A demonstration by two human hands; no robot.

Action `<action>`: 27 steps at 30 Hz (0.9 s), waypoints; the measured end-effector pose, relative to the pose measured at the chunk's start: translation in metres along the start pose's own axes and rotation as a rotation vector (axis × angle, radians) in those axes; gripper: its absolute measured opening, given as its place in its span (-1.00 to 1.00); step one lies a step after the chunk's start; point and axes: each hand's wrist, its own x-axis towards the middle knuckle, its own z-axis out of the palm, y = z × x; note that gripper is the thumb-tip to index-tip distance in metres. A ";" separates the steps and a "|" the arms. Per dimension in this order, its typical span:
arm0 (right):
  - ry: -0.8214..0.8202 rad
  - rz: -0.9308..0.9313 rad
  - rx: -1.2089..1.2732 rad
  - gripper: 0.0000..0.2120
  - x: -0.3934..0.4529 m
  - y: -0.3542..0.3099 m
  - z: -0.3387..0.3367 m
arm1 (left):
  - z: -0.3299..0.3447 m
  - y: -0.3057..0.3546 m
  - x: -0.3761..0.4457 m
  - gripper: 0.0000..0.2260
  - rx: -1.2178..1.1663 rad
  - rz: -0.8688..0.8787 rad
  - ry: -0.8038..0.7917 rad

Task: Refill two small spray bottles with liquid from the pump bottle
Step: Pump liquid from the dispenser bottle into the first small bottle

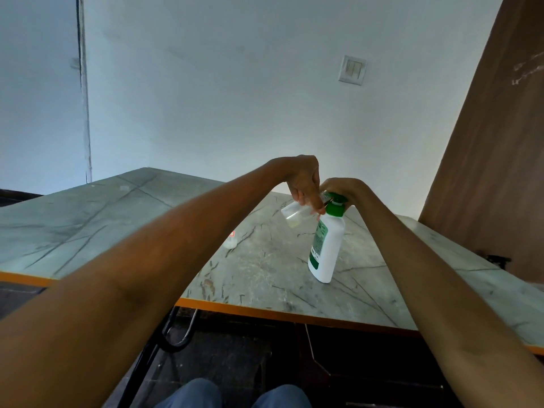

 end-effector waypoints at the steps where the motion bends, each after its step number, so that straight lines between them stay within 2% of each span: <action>1: 0.008 -0.022 -0.015 -0.54 -0.002 0.000 -0.001 | 0.000 0.000 0.000 -0.64 -0.001 -0.001 -0.002; 6: 0.030 -0.073 0.022 -0.64 -0.005 -0.001 -0.008 | -0.006 0.006 0.000 -0.64 0.018 0.002 0.001; 12: 0.038 -0.040 0.062 -0.63 -0.005 -0.002 -0.007 | -0.005 0.006 -0.003 -0.65 0.039 0.003 -0.003; 13: 0.018 -0.036 0.061 -0.68 -0.003 -0.001 -0.006 | -0.004 0.005 -0.002 -0.65 0.048 0.001 -0.002; 15: -0.009 -0.030 0.123 -0.92 -0.003 0.002 -0.002 | -0.001 0.003 -0.001 -0.64 0.069 0.000 0.000; 18: 0.008 -0.032 0.160 -0.96 -0.003 0.002 -0.001 | -0.001 0.003 -0.002 -0.64 0.058 -0.002 0.006; 23: 0.005 -0.072 0.194 -0.87 -0.007 0.001 -0.007 | -0.006 0.009 -0.002 -0.61 0.054 0.003 0.020; 27: 0.027 -0.045 0.091 -0.66 -0.012 -0.003 -0.010 | -0.008 0.010 -0.001 -0.63 0.066 -0.007 0.004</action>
